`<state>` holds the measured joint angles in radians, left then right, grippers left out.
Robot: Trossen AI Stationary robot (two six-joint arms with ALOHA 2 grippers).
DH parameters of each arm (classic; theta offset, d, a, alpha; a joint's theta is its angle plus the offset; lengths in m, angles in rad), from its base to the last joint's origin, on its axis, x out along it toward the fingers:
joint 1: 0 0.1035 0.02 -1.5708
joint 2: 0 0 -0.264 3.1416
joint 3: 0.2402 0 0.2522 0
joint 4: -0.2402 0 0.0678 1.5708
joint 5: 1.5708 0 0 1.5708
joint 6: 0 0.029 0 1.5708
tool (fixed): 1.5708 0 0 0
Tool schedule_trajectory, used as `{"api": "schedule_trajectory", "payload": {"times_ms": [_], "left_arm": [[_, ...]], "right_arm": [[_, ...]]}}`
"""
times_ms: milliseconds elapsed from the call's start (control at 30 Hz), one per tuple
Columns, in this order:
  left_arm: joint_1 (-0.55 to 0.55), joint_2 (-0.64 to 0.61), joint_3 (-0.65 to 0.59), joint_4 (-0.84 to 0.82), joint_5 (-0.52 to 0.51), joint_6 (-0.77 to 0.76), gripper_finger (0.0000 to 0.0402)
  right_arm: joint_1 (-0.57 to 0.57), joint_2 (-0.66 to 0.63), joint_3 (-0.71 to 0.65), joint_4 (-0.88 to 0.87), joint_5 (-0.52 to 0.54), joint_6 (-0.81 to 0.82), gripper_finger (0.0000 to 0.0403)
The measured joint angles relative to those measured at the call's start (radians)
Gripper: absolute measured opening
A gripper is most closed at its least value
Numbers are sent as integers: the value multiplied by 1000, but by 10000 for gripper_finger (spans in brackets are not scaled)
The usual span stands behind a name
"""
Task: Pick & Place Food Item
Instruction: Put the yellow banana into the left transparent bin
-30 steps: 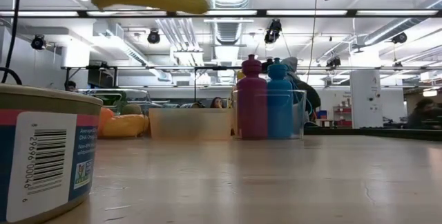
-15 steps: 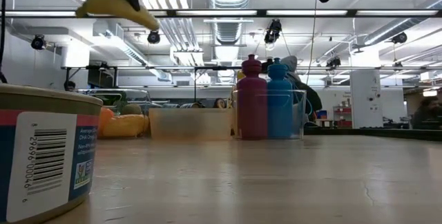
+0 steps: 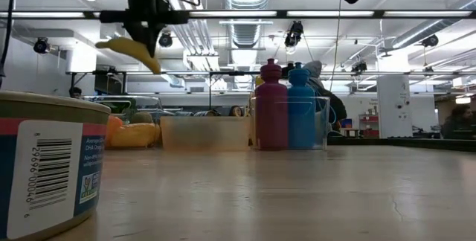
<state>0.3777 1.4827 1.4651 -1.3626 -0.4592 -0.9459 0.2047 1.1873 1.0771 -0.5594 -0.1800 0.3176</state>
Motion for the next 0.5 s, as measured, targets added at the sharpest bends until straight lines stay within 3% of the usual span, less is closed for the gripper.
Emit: {"api": "schedule_trajectory", "payload": {"times_ms": [267,500], "left_arm": [[58,96,-3,152,12,111,55],[103,143,-81,194,12,131,55]], "right_arm": [[0,0,0,0,0,9,370],[0,0,0,-5,-3,23,370]]}}
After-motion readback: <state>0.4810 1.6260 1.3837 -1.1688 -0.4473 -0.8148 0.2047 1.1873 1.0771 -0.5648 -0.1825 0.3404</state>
